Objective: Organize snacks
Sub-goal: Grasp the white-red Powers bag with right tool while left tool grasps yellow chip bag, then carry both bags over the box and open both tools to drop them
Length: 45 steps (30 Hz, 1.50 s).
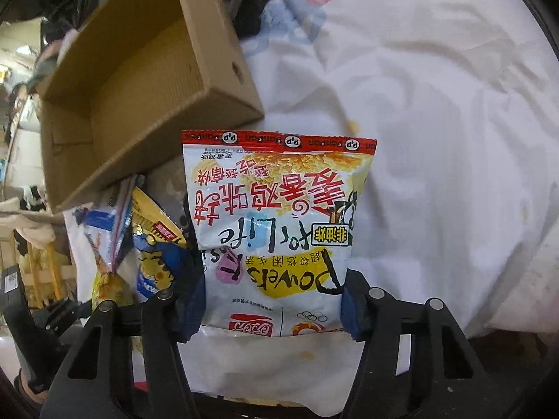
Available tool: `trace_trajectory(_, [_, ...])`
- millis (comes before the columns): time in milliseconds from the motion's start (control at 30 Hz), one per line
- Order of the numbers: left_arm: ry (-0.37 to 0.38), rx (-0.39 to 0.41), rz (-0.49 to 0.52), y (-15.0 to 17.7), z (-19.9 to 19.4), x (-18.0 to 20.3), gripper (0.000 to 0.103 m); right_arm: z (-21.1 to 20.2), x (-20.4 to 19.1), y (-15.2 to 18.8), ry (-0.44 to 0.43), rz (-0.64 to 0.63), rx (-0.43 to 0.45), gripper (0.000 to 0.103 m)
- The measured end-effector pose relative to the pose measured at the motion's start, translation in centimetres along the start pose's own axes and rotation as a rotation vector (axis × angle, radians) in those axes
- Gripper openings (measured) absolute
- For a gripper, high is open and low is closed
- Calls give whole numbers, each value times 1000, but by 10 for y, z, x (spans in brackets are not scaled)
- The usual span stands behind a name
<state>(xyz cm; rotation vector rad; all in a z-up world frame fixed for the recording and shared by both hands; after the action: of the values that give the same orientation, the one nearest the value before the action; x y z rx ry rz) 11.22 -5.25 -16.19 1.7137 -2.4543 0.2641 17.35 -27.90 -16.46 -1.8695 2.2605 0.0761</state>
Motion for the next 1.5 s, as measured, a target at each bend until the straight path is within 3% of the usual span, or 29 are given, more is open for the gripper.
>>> trace_trajectory(233, [26, 218, -147, -1, -68, 6, 34, -45, 6, -6, -49, 40, 183, 64])
trace_trajectory(367, [-23, 334, -158, -10, -101, -16, 33, -58, 4, -17, -22, 67, 268, 64])
trace_trajectory(600, [-36, 477, -184, -57, -124, -42, 33, -89, -17, -37, -138, 30, 415, 64])
trace_trajectory(800, [-43, 539, -185, -90, -128, -50, 34, -103, -48, -52, -177, -67, 487, 64])
trace_trajectory(967, [-78, 597, -181, -114, -131, -54, 34, -98, -62, -64, -188, -81, 471, 64])
trace_trajectory(1300, [-79, 611, -194, -141, -114, -61, 34, -83, -91, -84, -145, -158, 470, 64])
trace_trajectory(1500, [-134, 617, -148, -146, -94, -65, 34, -62, -103, -103, -119, -201, 452, 64])
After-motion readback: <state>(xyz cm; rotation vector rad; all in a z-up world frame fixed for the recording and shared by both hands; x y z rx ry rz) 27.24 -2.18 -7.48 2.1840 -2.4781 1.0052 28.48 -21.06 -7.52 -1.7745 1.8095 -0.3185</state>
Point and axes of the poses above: each gripper's, at about its wrist camera, not at the fingertips, and z roughly the way its jaws point, x to its right, y to its underside, the point moved 6 cm from there along z, roughly the way its jaws point, and after that the axes turned 10 degrees about y, right-handed, at the moved point
